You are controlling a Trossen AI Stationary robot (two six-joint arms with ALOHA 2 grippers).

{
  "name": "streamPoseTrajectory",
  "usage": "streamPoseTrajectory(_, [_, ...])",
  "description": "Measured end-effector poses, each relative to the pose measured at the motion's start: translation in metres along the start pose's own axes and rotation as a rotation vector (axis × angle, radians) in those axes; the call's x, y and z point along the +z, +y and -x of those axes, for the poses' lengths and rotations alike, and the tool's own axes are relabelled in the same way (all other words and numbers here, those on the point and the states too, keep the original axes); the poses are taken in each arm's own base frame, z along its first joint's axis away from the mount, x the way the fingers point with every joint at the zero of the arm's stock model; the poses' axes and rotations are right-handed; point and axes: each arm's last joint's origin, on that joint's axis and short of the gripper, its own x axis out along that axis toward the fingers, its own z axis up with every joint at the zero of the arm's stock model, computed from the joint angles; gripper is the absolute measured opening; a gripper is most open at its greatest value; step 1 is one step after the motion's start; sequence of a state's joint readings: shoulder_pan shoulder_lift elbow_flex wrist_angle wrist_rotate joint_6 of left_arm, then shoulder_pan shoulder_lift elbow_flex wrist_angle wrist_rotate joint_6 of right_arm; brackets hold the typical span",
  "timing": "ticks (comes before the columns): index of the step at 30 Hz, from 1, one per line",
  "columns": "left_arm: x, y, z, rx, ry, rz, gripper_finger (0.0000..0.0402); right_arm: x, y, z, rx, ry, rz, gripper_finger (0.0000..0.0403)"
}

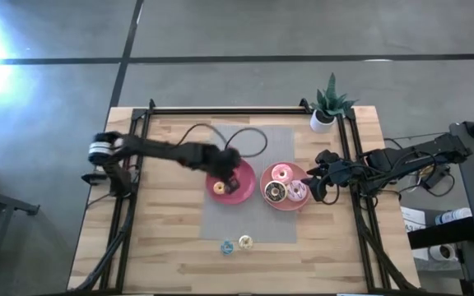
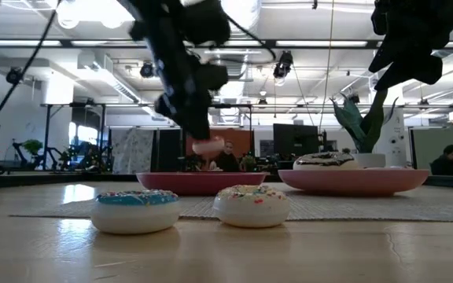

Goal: Pick & Place donuts
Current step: Put the small red doughnut on the pink plate, then put the small blue doughnut on the pink plate

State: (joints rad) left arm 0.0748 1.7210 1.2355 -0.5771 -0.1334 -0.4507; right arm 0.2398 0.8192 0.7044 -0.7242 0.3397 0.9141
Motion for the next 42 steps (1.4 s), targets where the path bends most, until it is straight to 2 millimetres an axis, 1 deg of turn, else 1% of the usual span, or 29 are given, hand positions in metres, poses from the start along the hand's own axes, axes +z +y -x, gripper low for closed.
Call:
streamPoseTrajectory(3, [0.016, 0.014, -0.017, 0.055, 0.049, 0.013, 0.0000, 0.000, 0.000, 0.000, 0.000, 0.000, -0.002, 0.0215])
streamPoseTrajectory(5, [0.024, 0.019, -0.028, 0.072, 0.085, 0.007, 0.0000, 0.000, 0.000, 0.000, 0.000, 0.000, -0.003, 0.0215])
streamPoseTrajectory(9, [0.034, 0.016, -0.047, 0.008, 0.155, -0.010, 0.0000, 0.000, 0.000, 0.000, 0.000, 0.000, -0.008, 0.0215])
streamPoseTrajectory(12, [0.038, 0.011, -0.052, 0.040, 0.186, -0.021, 0.0010, 0.000, 0.000, 0.000, 0.000, 0.001, -0.014, 0.0215])
streamPoseTrajectory(16, [0.042, 0.009, -0.049, 0.105, 0.205, -0.044, 0.0054, 0.000, 0.000, 0.000, 0.001, 0.002, -0.013, 0.0215])
streamPoseTrajectory(20, [0.047, 0.010, -0.036, 0.147, 0.145, -0.046, 0.0105, 0.000, 0.000, 0.000, 0.000, 0.003, -0.005, 0.0215])
streamPoseTrajectory(24, [0.047, 0.010, -0.021, 0.143, 0.127, -0.050, 0.0140, 0.000, 0.000, 0.000, 0.001, 0.003, 0.003, 0.0215])
streamPoseTrajectory(26, [0.047, 0.008, -0.014, 0.135, 0.113, -0.070, 0.0146, 0.000, 0.000, 0.000, 0.001, 0.003, 0.006, 0.0215])
streamPoseTrajectory(28, [0.049, 0.007, -0.012, 0.125, 0.091, -0.077, 0.0148, 0.000, 0.000, 0.000, 0.001, 0.002, 0.006, 0.0215])
streamPoseTrajectory(32, [0.046, 0.007, -0.017, 0.106, 0.120, -0.065, 0.0145, 0.000, 0.001, 0.000, 0.010, -0.002, 0.005, 0.0215])
streamPoseTrajectory(36, [0.046, 0.006, -0.018, 0.099, 0.128, -0.070, 0.0145, 0.004, 0.009, -0.001, 0.104, -0.009, 0.004, 0.0215])
streamPoseTrajectory(39, [0.045, 0.008, -0.018, 0.090, 0.140, -0.078, 0.0144, 0.007, 0.013, -0.003, 0.133, -0.029, 0.002, 0.0215])
streamPoseTrajectory(40, [0.045, 0.010, -0.020, 0.098, 0.137, -0.060, 0.0144, 0.007, 0.014, -0.004, 0.137, -0.033, 0.001, 0.0215])
streamPoseTrajectory(42, [0.045, 0.013, -0.021, 0.122, 0.111, 0.031, 0.0144, 0.008, 0.016, -0.006, 0.138, -0.039, -0.005, 0.0215])
